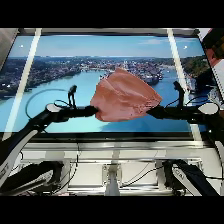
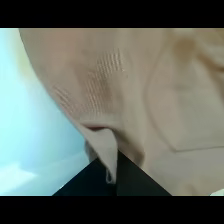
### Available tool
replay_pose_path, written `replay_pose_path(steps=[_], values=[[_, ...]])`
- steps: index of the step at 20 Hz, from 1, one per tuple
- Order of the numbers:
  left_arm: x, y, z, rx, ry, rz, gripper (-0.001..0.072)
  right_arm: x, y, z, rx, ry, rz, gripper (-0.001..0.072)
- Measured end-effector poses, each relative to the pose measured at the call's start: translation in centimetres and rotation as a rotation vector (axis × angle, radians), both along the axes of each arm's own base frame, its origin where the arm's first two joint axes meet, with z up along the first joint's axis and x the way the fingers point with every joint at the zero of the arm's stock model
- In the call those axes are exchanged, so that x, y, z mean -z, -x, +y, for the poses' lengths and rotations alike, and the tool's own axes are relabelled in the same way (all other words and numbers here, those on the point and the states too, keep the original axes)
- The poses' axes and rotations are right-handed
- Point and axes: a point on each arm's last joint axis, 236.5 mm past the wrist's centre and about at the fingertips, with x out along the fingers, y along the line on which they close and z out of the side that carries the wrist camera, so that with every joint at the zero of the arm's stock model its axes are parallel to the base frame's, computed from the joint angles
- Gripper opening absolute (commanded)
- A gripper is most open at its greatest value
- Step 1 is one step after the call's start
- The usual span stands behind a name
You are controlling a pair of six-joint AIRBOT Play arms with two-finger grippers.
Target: Fold the clothes and pants, and hang the long-sleeved shirts on hangers.
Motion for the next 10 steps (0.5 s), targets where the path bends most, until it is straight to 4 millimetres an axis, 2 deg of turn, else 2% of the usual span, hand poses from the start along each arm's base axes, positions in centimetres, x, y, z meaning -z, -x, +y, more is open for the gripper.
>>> replay_pose_path(steps=[1,3,5,7,9,10], values=[[-2.6,-1.0,0.2,0.0,0.005,-0.075,0.0008,-1.3,-0.4,0.2,-0.008,-0.007,-0.034,0.0019],[-9.1,-2.8,1.1,-0.016,0.019,-0.249,0.0007,-4.4,-1.1,0.5,-0.028,-0.022,-0.112,0.002],[-16.8,-3.4,2.5,-0.047,0.031,-0.442,0.0007,-8.5,-1.5,1.2,-0.054,-0.054,-0.202,0.002],[-23.9,-2.5,3.9,-0.081,0.039,-0.623,0.0007,-13.3,-1.1,2.3,-0.092,-0.106,-0.298,0.002],[-30.8,0.0,5.1,-0.107,0.05,-0.802,0.0007,-18.3,0.5,3.6,-0.146,-0.161,-0.405,0.0019],[-33.6,1.7,5.6,-0.117,0.058,-0.878,0.0007,-20.7,1.7,4.1,-0.172,-0.178,-0.465,0.0019]])
